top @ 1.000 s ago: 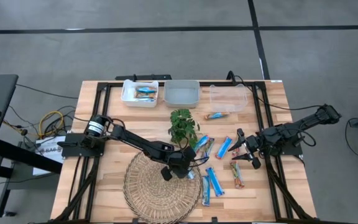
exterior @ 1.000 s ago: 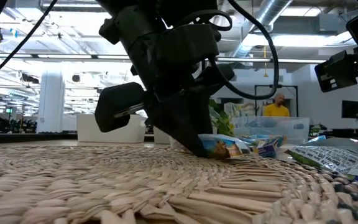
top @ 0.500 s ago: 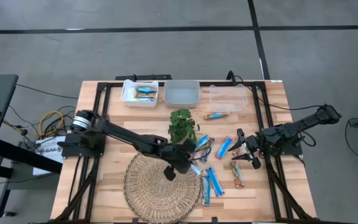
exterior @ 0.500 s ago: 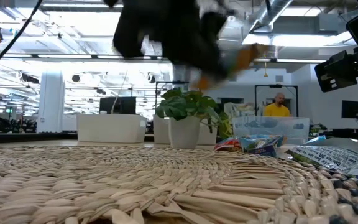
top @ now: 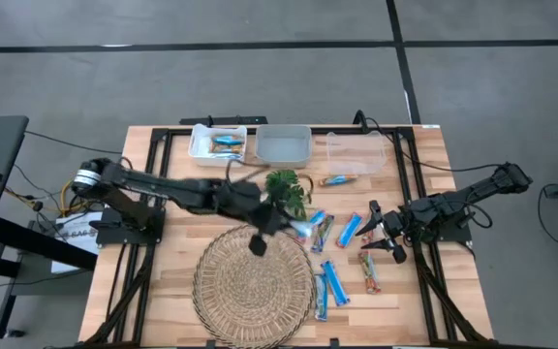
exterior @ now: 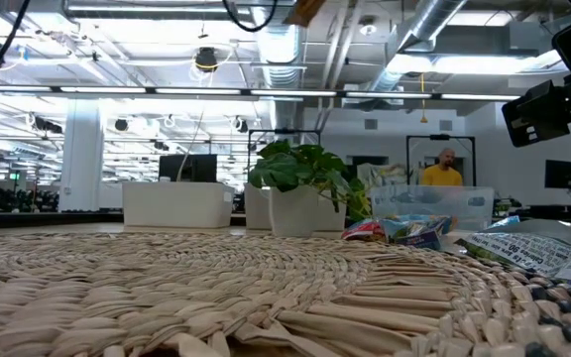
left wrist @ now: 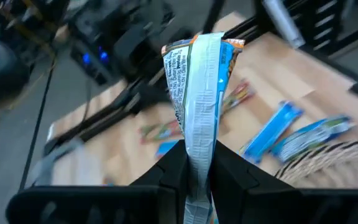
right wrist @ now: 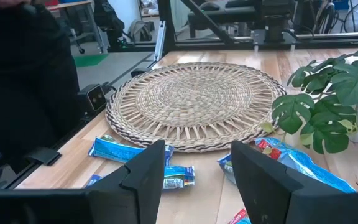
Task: Pick and place Granola Bars by type
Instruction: Put the yellow granola bar into the white bin
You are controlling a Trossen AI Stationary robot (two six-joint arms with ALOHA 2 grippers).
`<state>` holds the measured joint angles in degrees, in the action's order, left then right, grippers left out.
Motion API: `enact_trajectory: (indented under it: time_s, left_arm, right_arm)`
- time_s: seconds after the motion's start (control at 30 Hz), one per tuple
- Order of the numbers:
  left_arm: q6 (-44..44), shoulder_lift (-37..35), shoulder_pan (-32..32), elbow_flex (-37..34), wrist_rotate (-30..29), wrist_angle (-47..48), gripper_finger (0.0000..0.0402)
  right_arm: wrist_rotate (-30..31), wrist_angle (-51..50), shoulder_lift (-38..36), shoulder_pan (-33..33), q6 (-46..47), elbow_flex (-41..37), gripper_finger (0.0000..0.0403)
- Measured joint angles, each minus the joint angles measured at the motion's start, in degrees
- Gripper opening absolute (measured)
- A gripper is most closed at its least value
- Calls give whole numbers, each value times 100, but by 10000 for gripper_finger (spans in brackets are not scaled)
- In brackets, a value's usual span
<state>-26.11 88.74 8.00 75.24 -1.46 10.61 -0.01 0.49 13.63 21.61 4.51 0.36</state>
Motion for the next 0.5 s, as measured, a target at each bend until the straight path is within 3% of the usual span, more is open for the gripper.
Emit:
enact_trajectory:
  time_s: [0.5]
  left_arm:
    - [74,-386,-2333,-1,-200,1183,48]
  right_arm:
    - [0,-2,0,0,0,0,177]
